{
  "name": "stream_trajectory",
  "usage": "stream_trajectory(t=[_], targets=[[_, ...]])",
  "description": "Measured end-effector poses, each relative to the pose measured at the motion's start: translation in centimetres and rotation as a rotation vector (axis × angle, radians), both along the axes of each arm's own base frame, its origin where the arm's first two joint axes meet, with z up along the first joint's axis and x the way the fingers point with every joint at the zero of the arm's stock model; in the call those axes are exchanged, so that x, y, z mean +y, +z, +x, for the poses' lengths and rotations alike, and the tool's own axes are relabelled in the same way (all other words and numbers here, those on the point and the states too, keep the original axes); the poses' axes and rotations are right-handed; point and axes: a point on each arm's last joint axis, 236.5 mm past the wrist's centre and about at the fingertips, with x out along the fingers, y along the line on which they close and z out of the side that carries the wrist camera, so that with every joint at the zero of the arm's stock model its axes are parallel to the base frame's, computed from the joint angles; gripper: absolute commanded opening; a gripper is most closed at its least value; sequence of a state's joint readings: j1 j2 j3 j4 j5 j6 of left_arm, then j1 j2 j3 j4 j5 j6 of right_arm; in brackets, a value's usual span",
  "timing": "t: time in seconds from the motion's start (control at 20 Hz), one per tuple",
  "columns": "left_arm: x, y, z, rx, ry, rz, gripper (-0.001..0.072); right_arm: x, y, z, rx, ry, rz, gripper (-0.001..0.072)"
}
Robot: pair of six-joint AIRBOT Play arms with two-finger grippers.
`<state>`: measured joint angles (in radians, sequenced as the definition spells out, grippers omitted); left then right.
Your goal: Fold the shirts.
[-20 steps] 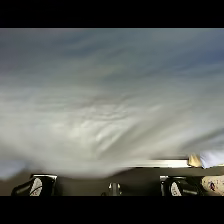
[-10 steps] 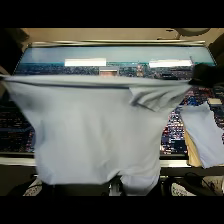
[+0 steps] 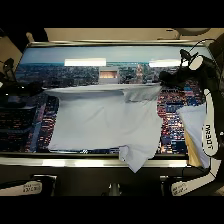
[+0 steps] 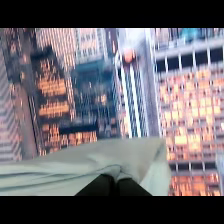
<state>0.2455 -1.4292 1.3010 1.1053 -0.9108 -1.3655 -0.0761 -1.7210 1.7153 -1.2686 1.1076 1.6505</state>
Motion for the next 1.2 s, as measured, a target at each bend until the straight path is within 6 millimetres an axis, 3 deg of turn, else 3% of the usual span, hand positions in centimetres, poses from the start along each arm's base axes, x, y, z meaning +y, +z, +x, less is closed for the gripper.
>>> stream_trajectory(t=[0.15,0.25,0.35,0.5,0.65,0.8,0.85,0.9,0.95,1.1,1.2], targets=[[-0.8,-1.9,2.3,-0.023,0.018,-0.012,0.0026,-0.1,-1.0,1.7,-0.037,-0.036,0.01,0.002],[-1.5,-3.1,2.9,-0.015,0.02,-0.027,0.0027,0.0,-1.9,1.6,-0.016,-0.033,0.015,0.0018],[-1.6,-2.7,3.2,-0.028,0.026,-0.039,0.0026,0.3,-2.4,0.2,0.037,0.008,0.01,0.0019],[-2.2,-3.0,1.0,0.057,-0.03,-0.057,0.0026,0.5,-3.5,-5.0,0.238,0.098,-0.008,0.0018],[-3.5,-7.0,-4.3,0.283,-0.12,-0.069,0.0026,1.4,-6.4,-11.9,0.508,0.174,-0.003,0.0018],[-4.3,-10.2,-8.4,0.449,-0.161,-0.096,0.0034,2.6,-9.2,-16.6,0.678,0.204,0.012,0.0027],[-4.4,-10.7,-9.1,0.479,-0.166,-0.104,0.0136,2.8,-9.8,-17.4,0.707,0.196,0.017,0.0158],[-4.5,-11.0,-9.6,0.502,-0.17,-0.111,0.0346,2.9,-10.1,-17.8,0.721,0.184,0.02,0.0381],[-4.6,-11.0,-10.0,0.516,-0.176,-0.117,0.042,2.9,-10.1,-17.9,0.722,0.176,0.022,0.0447],[-4.0,-9.7,-10.5,0.538,-0.185,-0.132,0.0419,2.3,-8.1,-17.9,0.687,0.175,0.028,0.0489],[-3.0,-8.5,-11.6,0.555,-0.176,-0.144,0.042,0.1,-6.3,-18.7,0.671,0.147,0.014,0.0487]])
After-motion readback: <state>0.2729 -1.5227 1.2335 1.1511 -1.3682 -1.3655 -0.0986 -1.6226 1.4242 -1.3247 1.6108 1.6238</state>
